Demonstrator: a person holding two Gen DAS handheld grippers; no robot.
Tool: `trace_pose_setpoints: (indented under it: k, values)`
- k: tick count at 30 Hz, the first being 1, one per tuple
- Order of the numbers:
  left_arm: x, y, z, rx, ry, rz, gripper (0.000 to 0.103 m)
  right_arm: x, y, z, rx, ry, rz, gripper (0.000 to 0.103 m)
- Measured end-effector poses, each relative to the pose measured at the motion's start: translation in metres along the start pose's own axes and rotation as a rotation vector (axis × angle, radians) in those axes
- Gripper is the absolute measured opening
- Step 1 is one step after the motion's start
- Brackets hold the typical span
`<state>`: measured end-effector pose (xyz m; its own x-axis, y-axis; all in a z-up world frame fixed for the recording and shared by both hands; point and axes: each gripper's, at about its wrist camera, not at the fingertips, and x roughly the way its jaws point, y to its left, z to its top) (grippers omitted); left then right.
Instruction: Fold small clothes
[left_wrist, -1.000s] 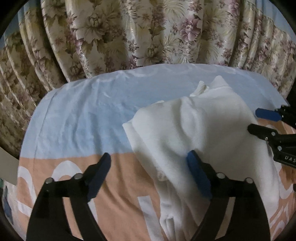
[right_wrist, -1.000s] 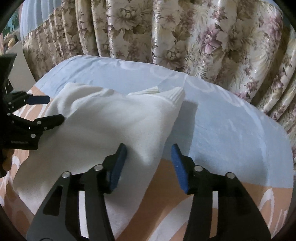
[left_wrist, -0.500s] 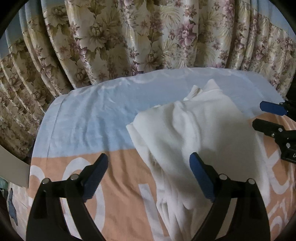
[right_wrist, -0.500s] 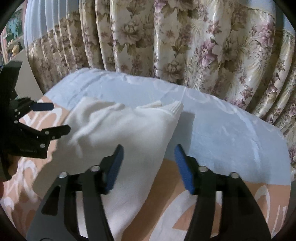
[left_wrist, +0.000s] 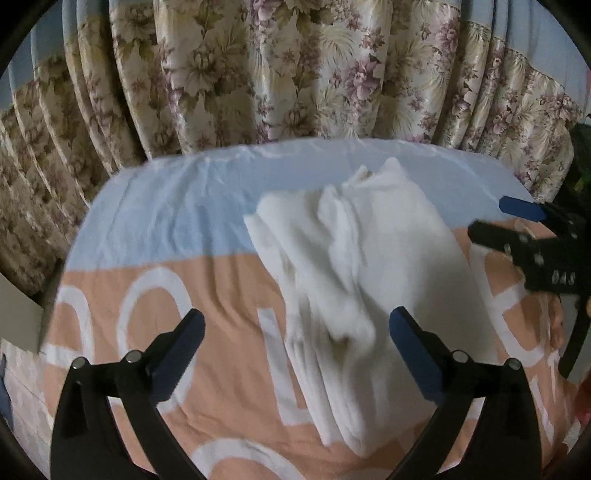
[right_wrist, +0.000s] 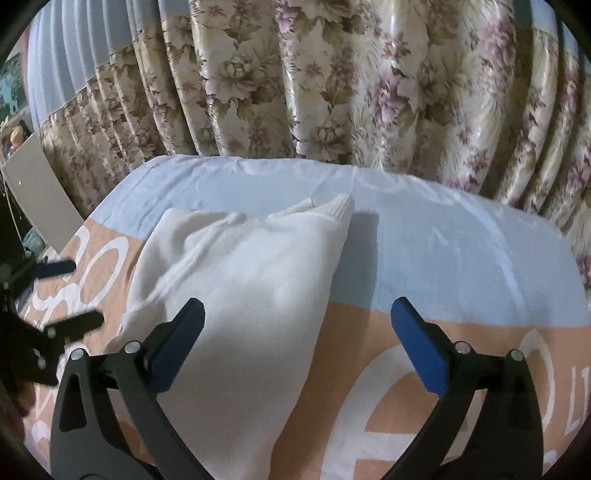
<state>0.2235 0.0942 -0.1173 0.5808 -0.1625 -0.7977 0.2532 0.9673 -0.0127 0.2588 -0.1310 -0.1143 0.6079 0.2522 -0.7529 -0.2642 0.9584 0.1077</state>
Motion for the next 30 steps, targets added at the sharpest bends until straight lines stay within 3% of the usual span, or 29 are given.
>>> trace_pose_setpoints:
  k: [8, 13, 19, 28, 30]
  values:
    - [0.017, 0.004, -0.024, -0.081, 0.057, -0.109, 0.100, 0.005, 0.001, -0.012, 0.019, 0.024, 0.002, 0.100]
    - [0.033, 0.003, -0.029, -0.063, 0.079, -0.091, 0.100, 0.006, 0.002, -0.016, -0.002, 0.027, -0.012, 0.100]
    - [0.051, 0.007, -0.038, -0.072, 0.115, -0.120, 0.100, 0.010, -0.002, -0.019, 0.005, 0.038, -0.016, 0.100]
    - [0.063, -0.005, -0.033, -0.023, 0.115, -0.134, 0.100, 0.013, 0.001, -0.023, -0.015, 0.047, -0.020, 0.100]
    - [0.065, -0.009, -0.031, 0.007, 0.112, -0.135, 0.092, 0.015, 0.000, -0.024, -0.014, 0.050, -0.024, 0.100]
